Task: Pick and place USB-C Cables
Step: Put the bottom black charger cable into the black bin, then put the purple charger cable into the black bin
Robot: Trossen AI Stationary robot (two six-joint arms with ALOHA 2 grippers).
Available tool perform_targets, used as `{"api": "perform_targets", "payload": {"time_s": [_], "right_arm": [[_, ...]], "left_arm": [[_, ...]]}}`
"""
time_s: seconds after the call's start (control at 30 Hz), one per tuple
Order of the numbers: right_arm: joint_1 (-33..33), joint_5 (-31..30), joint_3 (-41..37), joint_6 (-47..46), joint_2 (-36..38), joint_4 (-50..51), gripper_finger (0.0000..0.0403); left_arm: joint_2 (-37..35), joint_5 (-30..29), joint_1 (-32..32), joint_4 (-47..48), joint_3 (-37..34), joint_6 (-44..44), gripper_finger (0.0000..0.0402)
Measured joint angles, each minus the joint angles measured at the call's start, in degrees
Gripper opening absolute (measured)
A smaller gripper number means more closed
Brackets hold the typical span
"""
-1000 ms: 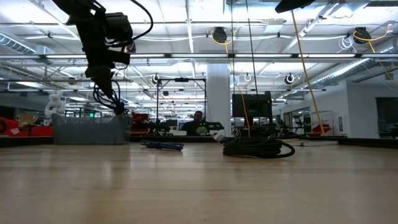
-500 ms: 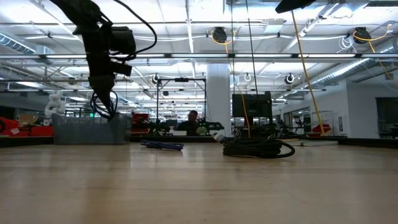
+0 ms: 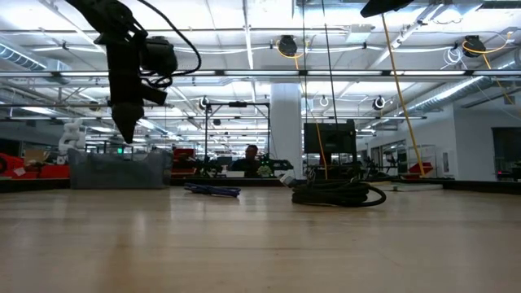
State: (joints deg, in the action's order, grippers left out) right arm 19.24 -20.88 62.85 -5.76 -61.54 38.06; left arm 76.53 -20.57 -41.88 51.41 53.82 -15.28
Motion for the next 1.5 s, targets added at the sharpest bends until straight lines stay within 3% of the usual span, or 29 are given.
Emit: {"api": "perform_targets", "payload": {"time_s": [0.1,0.23,0.5,0.9,1.1,1.2,1.5], "right_arm": [[0.0,0.0,0.0,0.0,0.0,0.0,0.0194],[0.0,0.0,0.0,0.1,0.0,0.0,0.0194],[0.0,0.0,0.0,0.2,0.0,0.0,0.0194],[0.0,-0.1,0.0,-0.5,-0.7,-0.6,0.0194],[0.0,-0.2,-0.1,-1.5,-1.2,-1.6,0.0194],[-0.1,-0.2,-2.2,-1.0,-1.4,-7.2,0.0194],[-0.6,0.1,-7.2,1.5,-1.5,-14.5,0.0194]], "left_arm": [[0.0,-3.2,0.0,0.7,0.0,1.4,0.0161],[0.0,-3.2,0.2,1.1,0.0,5.5,0.0159],[-0.2,7.2,4.9,2.0,0.0,17.8,0.0122],[-4.2,9.8,25.5,-7.7,0.0,23.5,0.0053],[-11.2,9.5,34.6,-8.3,0.0,23.9,0.0035],[-15.5,7.3,39.1,-10.4,0.0,24.5,0.0028],[-20.3,4.0,49.5,-20.1,0.0,17.9,0.0015]]}}
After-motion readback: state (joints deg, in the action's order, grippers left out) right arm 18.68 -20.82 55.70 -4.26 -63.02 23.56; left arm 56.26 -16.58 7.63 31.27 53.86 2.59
